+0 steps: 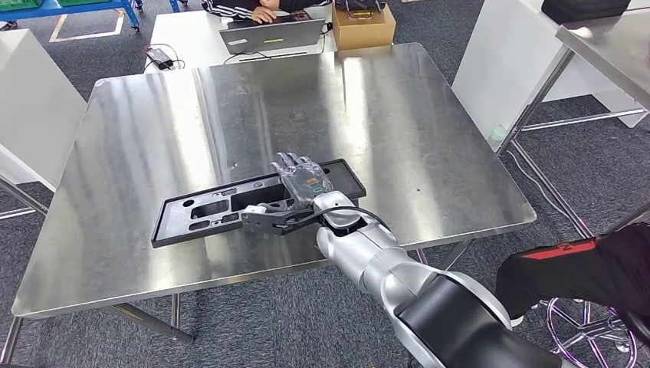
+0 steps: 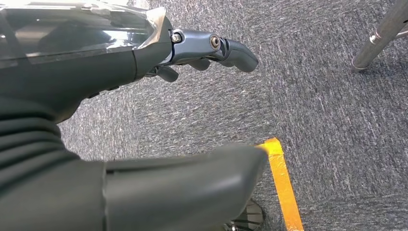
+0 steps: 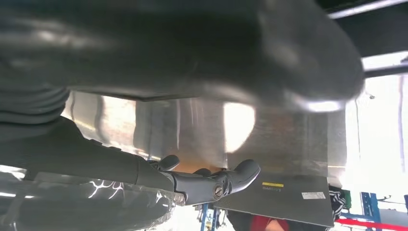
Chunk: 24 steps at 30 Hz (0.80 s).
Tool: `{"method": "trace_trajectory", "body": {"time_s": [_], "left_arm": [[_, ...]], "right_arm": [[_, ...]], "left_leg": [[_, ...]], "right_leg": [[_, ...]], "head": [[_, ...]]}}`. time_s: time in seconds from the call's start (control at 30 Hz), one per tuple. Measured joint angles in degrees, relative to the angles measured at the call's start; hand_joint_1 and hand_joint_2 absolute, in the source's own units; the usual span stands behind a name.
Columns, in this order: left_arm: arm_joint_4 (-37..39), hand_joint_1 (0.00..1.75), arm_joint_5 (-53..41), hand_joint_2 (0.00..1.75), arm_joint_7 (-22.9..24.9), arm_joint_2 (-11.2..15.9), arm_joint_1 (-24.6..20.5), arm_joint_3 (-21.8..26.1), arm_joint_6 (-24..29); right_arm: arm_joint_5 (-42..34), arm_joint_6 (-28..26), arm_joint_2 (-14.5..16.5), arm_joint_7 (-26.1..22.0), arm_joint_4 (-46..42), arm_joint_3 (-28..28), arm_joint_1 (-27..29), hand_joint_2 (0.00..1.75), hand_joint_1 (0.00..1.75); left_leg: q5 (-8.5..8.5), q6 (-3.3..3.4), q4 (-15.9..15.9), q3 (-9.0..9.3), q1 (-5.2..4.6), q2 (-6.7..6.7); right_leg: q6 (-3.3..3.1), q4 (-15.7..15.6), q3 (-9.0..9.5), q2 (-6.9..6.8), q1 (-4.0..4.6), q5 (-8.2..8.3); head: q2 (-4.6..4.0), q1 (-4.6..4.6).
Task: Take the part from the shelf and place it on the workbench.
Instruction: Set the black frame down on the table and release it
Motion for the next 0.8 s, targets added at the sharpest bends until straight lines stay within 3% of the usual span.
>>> {"method": "trace_trajectory", "body": {"time_s": [0.13, 0.37, 0.5, 0.67, 0.8], "left_arm": [[0.0, 0.0, -0.7, 0.0, 0.2, 0.0, 0.0, 0.0, 0.0], [0.0, 0.0, -1.0, 0.0, 0.5, 0.0, 0.0, 0.0, 0.2], [0.0, 0.0, -0.7, 0.0, 0.9, 0.1, 0.4, 0.1, 0.8], [0.0, 0.0, -0.2, 0.0, 0.3, 0.5, 1.3, 0.5, 0.9], [0.0, 0.0, -0.1, 0.0, -0.2, 0.8, 1.7, 1.1, 0.9]], "right_arm": [[-3.6, -1.0, 0.5, -4.9, -0.4, -2.4, -0.2, 0.0, 0.0], [-21.5, 3.0, 2.4, -20.9, -6.0, -10.0, 0.9, 0.0, 0.0], [-43.4, 17.4, 2.6, -29.3, -17.0, -13.2, 7.3, 0.0, 0.0], [-61.8, 35.4, 1.3, -31.5, -34.9, -12.7, 18.7, 0.0, 0.0], [-65.8, 39.0, -0.2, -31.4, -45.8, -11.4, 25.4, 0.0, 0.0]], "left_leg": [[0.0, 0.0, 0.0, 0.0, 0.0, 0.01], [0.0, 0.0, 0.0, 0.01, 0.0, 0.0], [-0.01, 0.0, 0.0, 0.02, 0.0, -0.01], [-0.08, 0.06, 0.0, 0.01, -0.01, -0.01], [-0.15, 0.07, 0.0, -0.01, -0.02, 0.01]], "right_leg": [[0.0, 0.0, 0.0, 0.0, 0.0, 0.0], [0.0, 0.0, 0.02, -0.01, 0.01, 0.0], [0.01, 0.0, 0.03, -0.01, 0.0, -0.01], [0.02, 0.0, 0.0, -0.02, 0.0, -0.03], [0.02, 0.0, 0.0, 0.02, -0.01, -0.03]], "head": [[0.0, 0.0], [0.0, 0.0], [0.0, 0.01], [0.0, 0.01], [0.0, 0.02]]}}
